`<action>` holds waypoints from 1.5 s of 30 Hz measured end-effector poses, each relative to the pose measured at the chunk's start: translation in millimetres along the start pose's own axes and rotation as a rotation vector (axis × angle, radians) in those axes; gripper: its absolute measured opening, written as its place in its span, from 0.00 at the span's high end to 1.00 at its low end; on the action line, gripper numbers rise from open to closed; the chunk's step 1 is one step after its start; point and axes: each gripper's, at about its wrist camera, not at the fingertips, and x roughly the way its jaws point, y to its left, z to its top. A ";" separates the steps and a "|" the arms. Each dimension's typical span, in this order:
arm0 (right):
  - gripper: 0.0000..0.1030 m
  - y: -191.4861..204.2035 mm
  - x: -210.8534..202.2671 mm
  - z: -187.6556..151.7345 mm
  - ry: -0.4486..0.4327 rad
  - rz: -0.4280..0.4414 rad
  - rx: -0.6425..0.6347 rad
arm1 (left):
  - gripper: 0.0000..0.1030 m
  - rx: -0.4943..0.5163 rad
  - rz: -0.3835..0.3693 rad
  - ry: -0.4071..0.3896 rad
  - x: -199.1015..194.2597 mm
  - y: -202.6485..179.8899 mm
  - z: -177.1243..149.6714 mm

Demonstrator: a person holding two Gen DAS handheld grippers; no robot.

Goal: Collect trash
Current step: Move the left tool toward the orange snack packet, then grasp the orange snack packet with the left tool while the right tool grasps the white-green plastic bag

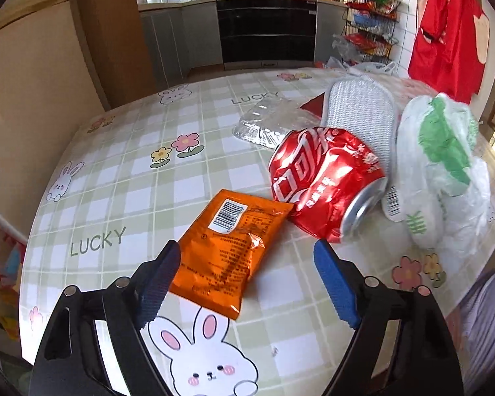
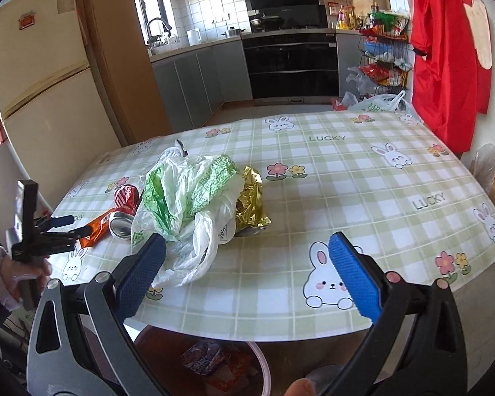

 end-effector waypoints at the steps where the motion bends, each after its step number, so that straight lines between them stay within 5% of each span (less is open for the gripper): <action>1: 0.05 -0.5 5.2 1.2 0.004 0.000 0.004 | 0.22 0.018 0.011 0.012 8.0 -0.3 1.2; 9: 0.06 10.0 36.4 4.0 0.061 0.020 -0.050 | 0.37 0.036 0.008 0.082 41.6 6.4 2.1; 11: 0.06 14.2 44.4 2.0 0.086 0.044 -0.068 | 0.70 -0.002 -0.008 0.086 40.2 12.3 2.9; 14: 0.06 18.0 53.4 1.5 0.104 0.066 -0.058 | 0.84 -0.031 -0.003 0.061 33.7 17.1 1.6; 27: 0.06 54.1 97.1 33.1 0.018 0.075 -0.099 | 0.86 -0.476 -0.133 -0.200 -64.3 59.2 -34.8; 33: 0.06 64.2 138.6 41.0 0.084 0.008 -0.124 | 0.86 -0.504 -0.181 -0.248 -108.2 48.6 -54.4; 41: 0.61 65.4 123.9 42.5 0.088 0.034 -0.131 | 0.86 -0.487 -0.243 -0.249 -124.9 32.6 -65.1; 45: 0.68 66.5 93.7 44.0 0.035 0.051 -0.141 | 0.86 -0.449 -0.264 -0.260 -133.6 19.4 -59.7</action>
